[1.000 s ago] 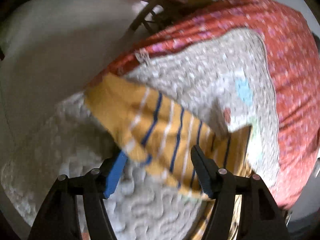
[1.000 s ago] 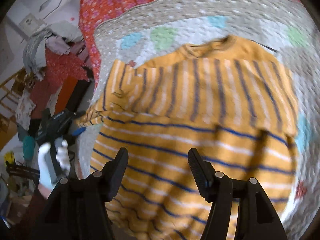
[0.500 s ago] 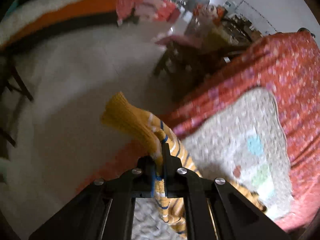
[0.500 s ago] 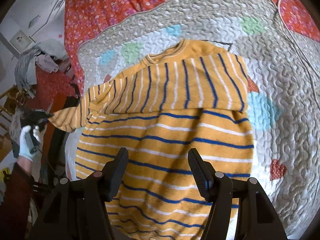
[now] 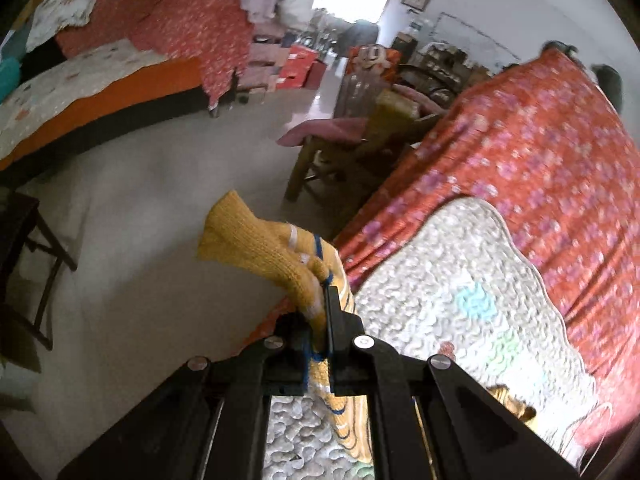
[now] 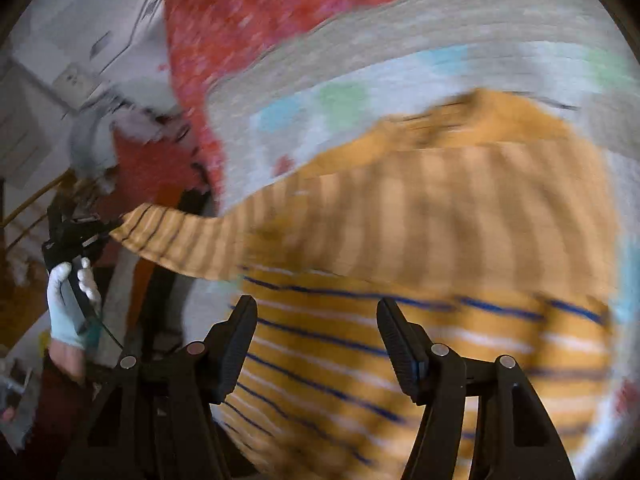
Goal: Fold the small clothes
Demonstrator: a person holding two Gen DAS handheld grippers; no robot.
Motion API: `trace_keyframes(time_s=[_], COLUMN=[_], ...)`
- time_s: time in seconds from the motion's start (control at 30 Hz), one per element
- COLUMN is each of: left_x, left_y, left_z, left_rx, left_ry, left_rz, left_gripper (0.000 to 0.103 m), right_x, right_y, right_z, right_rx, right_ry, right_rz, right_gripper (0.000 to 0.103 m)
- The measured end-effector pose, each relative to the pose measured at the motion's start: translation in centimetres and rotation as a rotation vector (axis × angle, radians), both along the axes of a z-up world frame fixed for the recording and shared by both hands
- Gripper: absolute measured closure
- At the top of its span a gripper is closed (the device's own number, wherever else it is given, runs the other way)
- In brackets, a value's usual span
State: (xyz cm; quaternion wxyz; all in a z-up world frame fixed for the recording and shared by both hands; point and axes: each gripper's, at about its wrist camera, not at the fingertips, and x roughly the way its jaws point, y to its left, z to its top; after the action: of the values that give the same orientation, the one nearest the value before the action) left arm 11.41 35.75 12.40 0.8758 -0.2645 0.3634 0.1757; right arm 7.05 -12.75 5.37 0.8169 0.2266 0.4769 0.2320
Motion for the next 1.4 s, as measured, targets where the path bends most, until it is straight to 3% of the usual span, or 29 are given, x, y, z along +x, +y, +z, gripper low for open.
trace_keyframes(time_s=[0.03, 0.1, 0.17, 0.33, 0.57, 0.63, 0.7, 0.77, 0.9, 1.03, 1.13, 1.27, 1.33, 1.4], left_x=[-0.1, -0.7, -0.9, -1.5, -1.4, -1.2, -1.0, -0.8, 0.1, 0.9, 0.9, 0.6, 0.0, -0.7], left_y=[-0.3, -0.6, -0.8, -0.8, -3.3, -5.7, -8.7, -12.0, -20.9, -32.7, -40.5, -48.5, -49.6, -48.8], left_z=[0.0, -0.2, -0.4, -0.5, 0.6, 1.4, 2.2, 2.6, 1.6, -1.4, -4.0, -7.8, -8.7, -8.2], left_rx=[0.002, 0.003, 0.007, 0.007, 0.024, 0.051, 0.061, 0.06, 0.047, 0.041, 0.097, 0.15, 0.165, 0.129], left_ry=[-0.008, -0.022, -0.033, -0.078, -0.125, -0.144, -0.159, -0.168, -0.148, -0.079, -0.025, 0.081, 0.117, 0.121], left_rz=[-0.013, -0.041, -0.063, -0.114, -0.195, -0.244, -0.306, -0.371, -0.517, -0.685, -0.78, -0.894, -0.898, -0.903], left_gripper=[0.097, 0.097, 0.097, 0.097, 0.097, 0.097, 0.097, 0.097, 0.097, 0.097, 0.097, 0.094, 0.092, 0.089], right_x=[1.9, 4.6, 7.8, 13.4, 17.9, 17.3, 15.3, 12.3, 5.5, -0.7, -4.2, -6.5, -6.9, -6.7], right_y=[2.4, 5.2, 8.5, 13.5, 16.1, 14.1, 10.6, 6.1, -3.8, -14.7, -20.5, -23.8, -24.5, -24.1], right_z=[-0.5, -1.7, -3.5, -5.4, -4.2, -2.2, -0.7, 0.1, -1.0, -2.4, -3.1, -3.6, -3.8, -3.5], right_rx=[0.003, -0.037, -0.156, -0.231, -0.282, -0.23, -0.194, -0.187, -0.284, -0.264, -0.224, -0.192, -0.181, -0.167], right_ry=[0.019, 0.047, 0.079, 0.088, 0.026, -0.008, -0.024, -0.053, -0.046, 0.011, 0.043, 0.055, 0.055, 0.045], right_rz=[0.027, 0.046, 0.048, 0.086, 0.131, 0.085, 0.024, -0.022, -0.133, -0.328, -0.442, -0.509, -0.515, -0.508], right_gripper=[0.045, 0.07, 0.082, 0.083, 0.081, 0.076, 0.062, 0.061, 0.061, 0.061, 0.061, 0.061, 0.06, 0.054])
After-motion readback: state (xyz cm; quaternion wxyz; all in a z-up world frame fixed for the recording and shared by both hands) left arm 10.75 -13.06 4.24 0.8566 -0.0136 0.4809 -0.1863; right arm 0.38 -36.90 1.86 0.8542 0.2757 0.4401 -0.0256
